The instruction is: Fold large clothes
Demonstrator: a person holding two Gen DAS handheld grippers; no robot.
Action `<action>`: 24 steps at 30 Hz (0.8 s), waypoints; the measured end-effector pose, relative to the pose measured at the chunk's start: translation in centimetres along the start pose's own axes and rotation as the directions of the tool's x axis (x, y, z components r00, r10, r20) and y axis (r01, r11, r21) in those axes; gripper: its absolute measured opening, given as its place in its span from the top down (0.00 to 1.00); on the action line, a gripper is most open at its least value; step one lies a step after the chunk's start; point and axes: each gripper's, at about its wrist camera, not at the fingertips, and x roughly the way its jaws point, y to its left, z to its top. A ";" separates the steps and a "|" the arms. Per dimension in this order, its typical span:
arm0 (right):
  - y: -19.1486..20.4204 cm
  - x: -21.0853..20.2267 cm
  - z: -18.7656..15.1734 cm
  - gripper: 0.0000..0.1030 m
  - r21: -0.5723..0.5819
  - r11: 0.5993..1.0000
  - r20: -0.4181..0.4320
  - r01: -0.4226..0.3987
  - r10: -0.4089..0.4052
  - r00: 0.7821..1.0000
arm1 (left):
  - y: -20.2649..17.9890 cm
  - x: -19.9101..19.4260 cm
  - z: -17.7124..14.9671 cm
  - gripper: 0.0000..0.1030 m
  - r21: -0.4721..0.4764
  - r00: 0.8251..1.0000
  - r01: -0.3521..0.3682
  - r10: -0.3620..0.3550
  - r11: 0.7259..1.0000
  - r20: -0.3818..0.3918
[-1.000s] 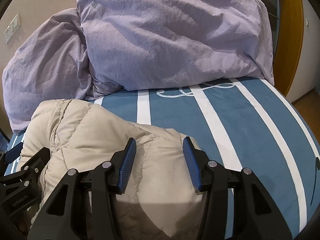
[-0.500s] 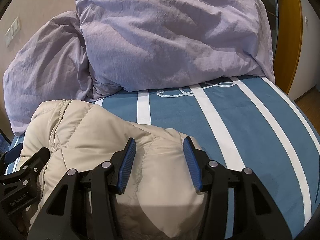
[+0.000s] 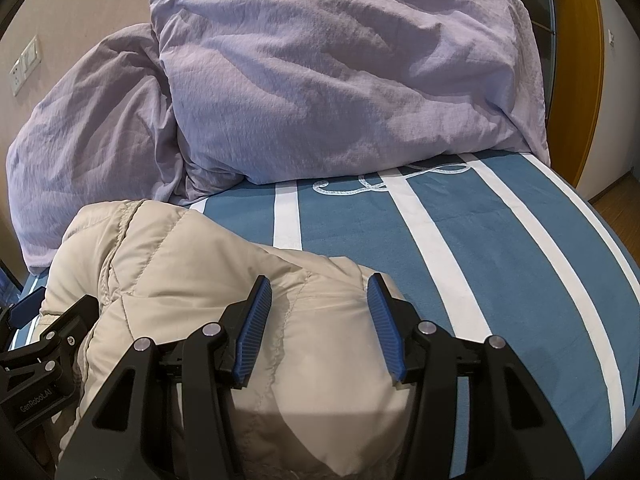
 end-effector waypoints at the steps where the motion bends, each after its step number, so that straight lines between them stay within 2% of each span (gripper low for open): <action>1: 0.0 0.0 0.0 0.49 0.000 1.000 0.000 0.000 0.000 1.000 | 0.1 0.1 0.1 0.08 0.000 1.000 0.000 0.000 1.000 0.000; 24: -0.1 0.0 0.0 0.48 0.002 1.000 0.005 -0.001 0.001 1.000 | 0.0 0.0 0.0 0.08 0.002 1.000 -0.002 0.002 1.000 0.001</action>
